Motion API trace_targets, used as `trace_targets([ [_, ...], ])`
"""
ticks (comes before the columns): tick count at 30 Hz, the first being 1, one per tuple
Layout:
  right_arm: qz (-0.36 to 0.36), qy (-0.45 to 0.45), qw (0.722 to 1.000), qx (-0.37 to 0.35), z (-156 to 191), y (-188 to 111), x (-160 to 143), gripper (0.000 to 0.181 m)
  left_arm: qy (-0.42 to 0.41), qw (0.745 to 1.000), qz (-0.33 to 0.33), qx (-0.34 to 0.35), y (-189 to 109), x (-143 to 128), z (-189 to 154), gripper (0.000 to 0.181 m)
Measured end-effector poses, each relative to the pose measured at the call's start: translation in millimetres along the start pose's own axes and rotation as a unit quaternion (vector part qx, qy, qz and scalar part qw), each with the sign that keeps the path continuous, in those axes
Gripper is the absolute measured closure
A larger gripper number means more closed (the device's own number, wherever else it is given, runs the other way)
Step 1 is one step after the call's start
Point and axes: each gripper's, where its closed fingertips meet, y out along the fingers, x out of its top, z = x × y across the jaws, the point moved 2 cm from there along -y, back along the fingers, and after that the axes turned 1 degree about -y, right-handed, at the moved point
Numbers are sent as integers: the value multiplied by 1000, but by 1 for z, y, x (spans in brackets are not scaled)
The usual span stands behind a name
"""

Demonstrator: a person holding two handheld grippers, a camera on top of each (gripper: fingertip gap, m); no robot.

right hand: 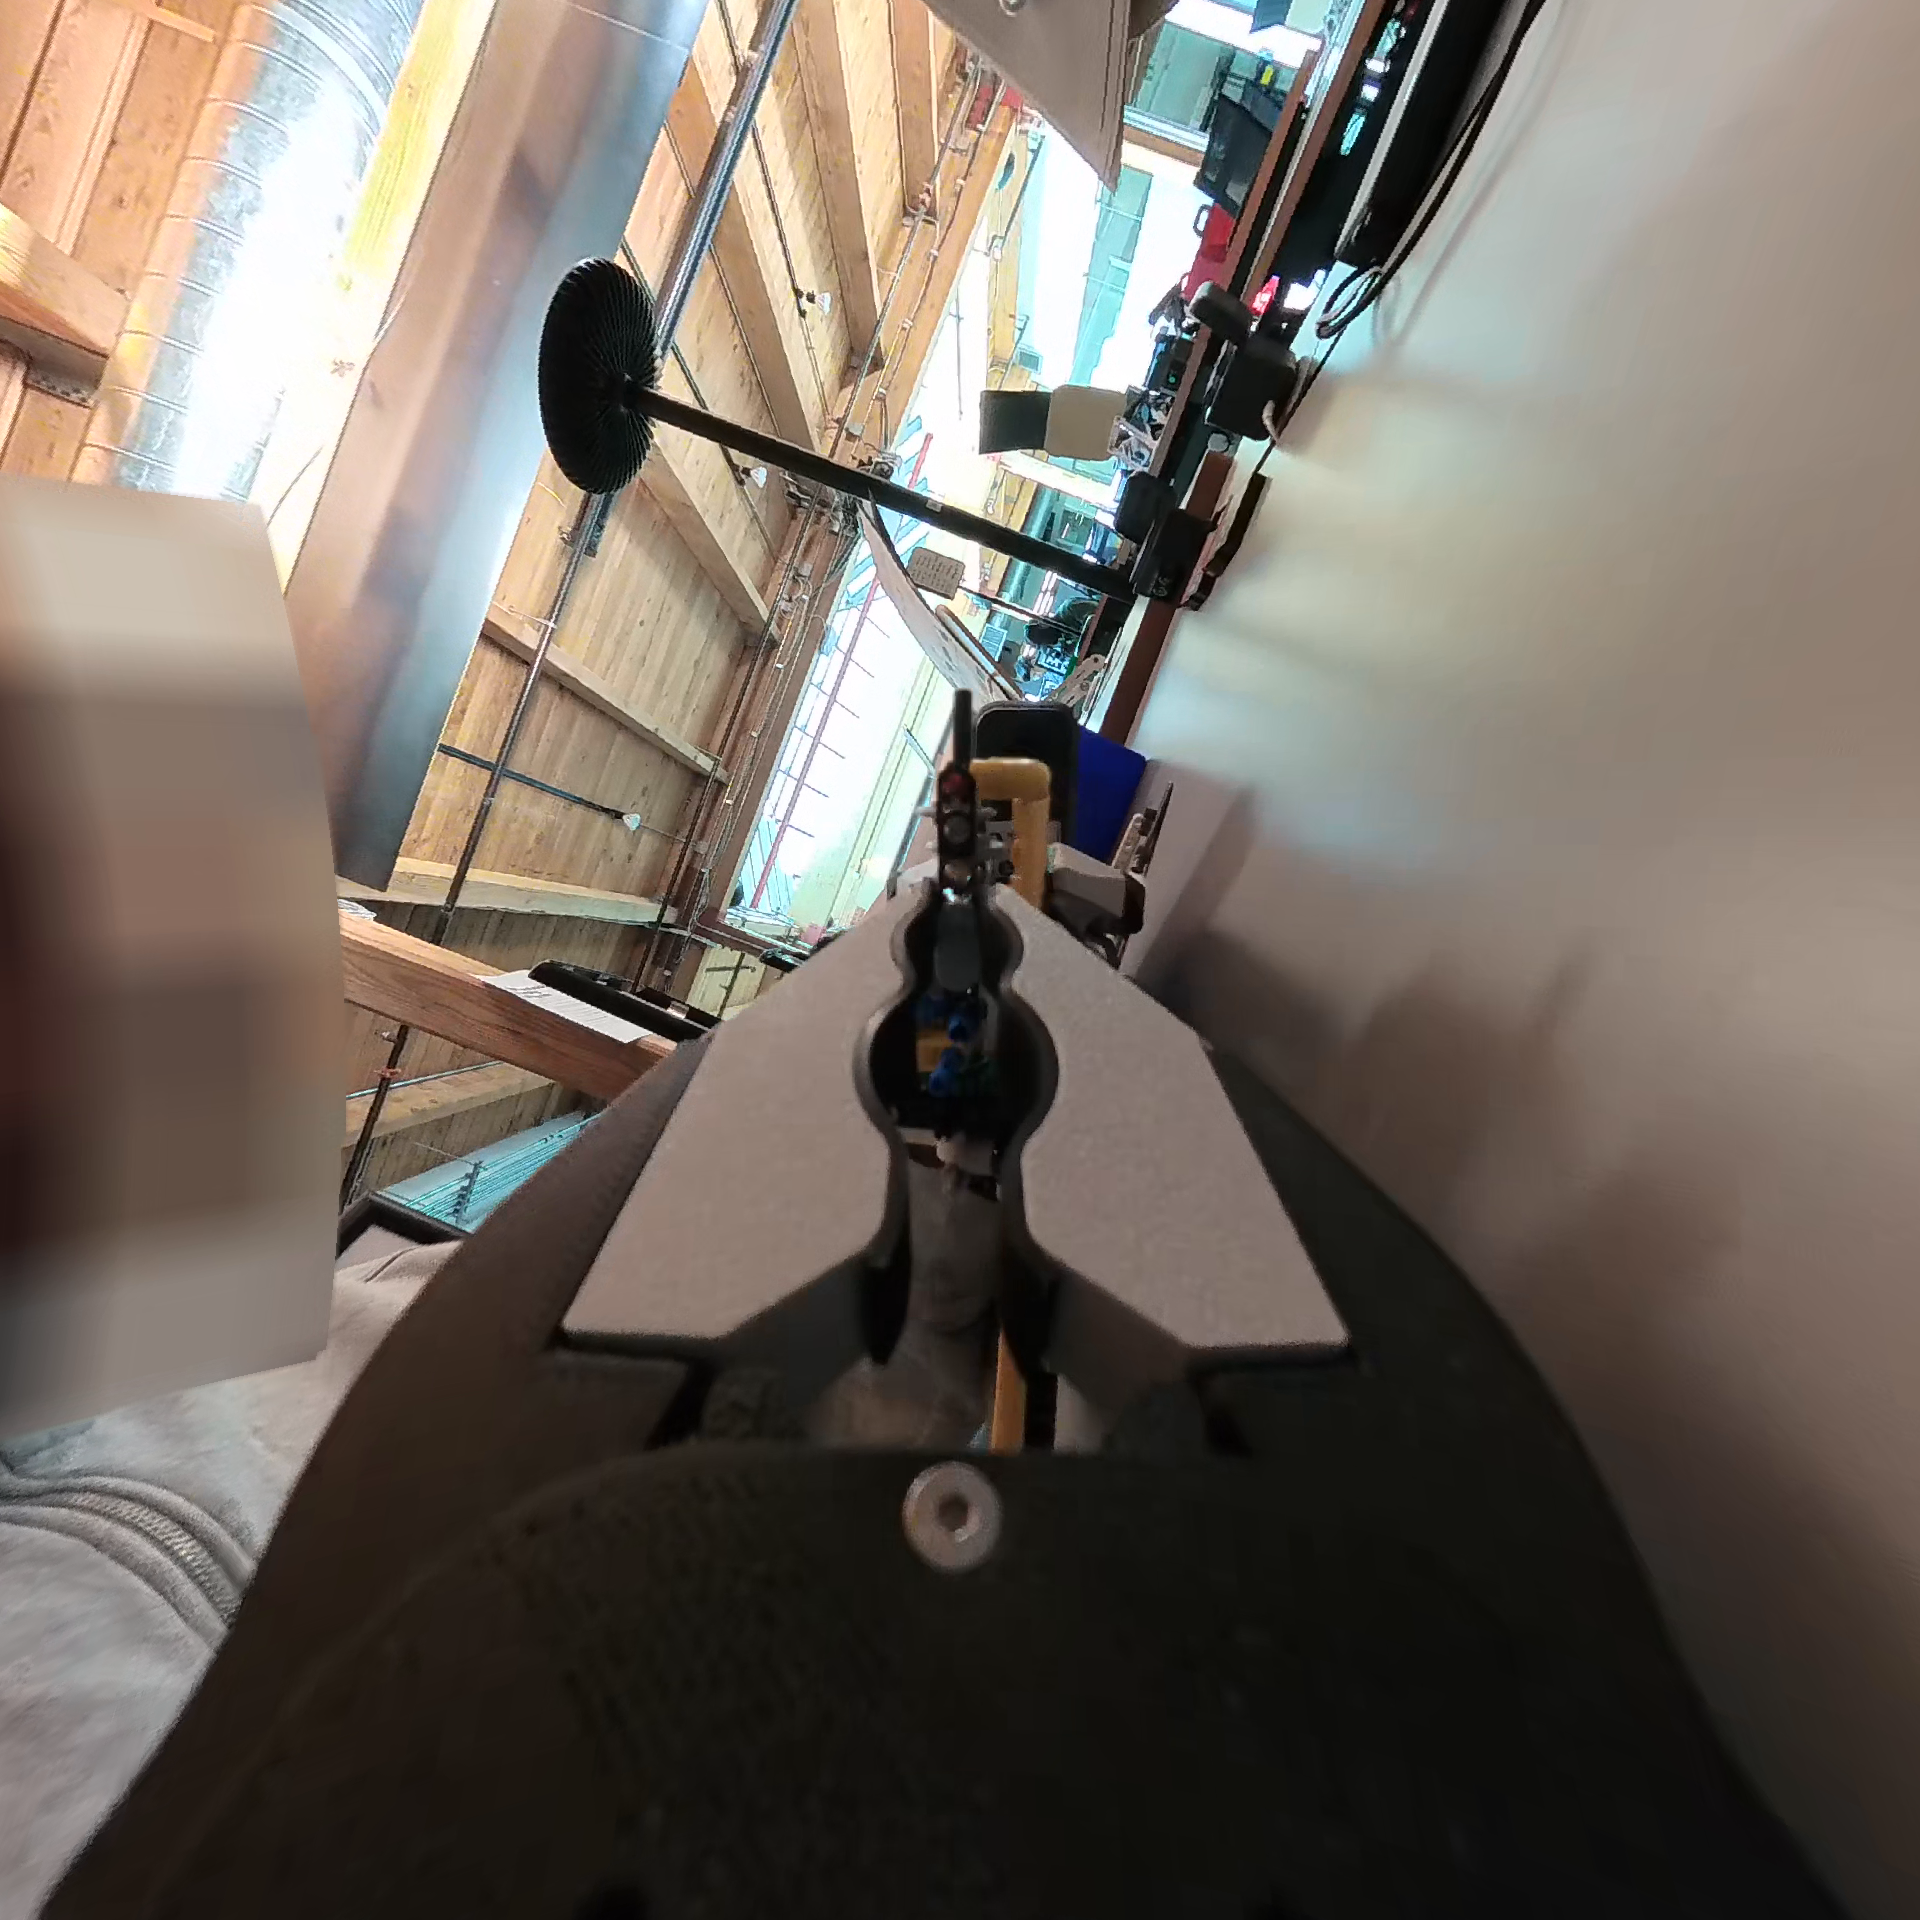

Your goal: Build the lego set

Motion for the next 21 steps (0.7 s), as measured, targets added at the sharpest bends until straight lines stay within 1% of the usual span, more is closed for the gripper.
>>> trace_targets([
  [9, 5, -54, 998, -27, 2, 10, -3, 176, 13, 1000, -8, 7, 1, 2, 0, 160],
  [14, -4, -54, 998, -29, 1, 10, -1, 176, 17, 1000, -4, 11, 1, 1, 1, 160],
  [21, 4, -45, 999, -25, 0, 10, -2, 176, 28, 999, 0, 24, 1, 0, 2, 160],
])
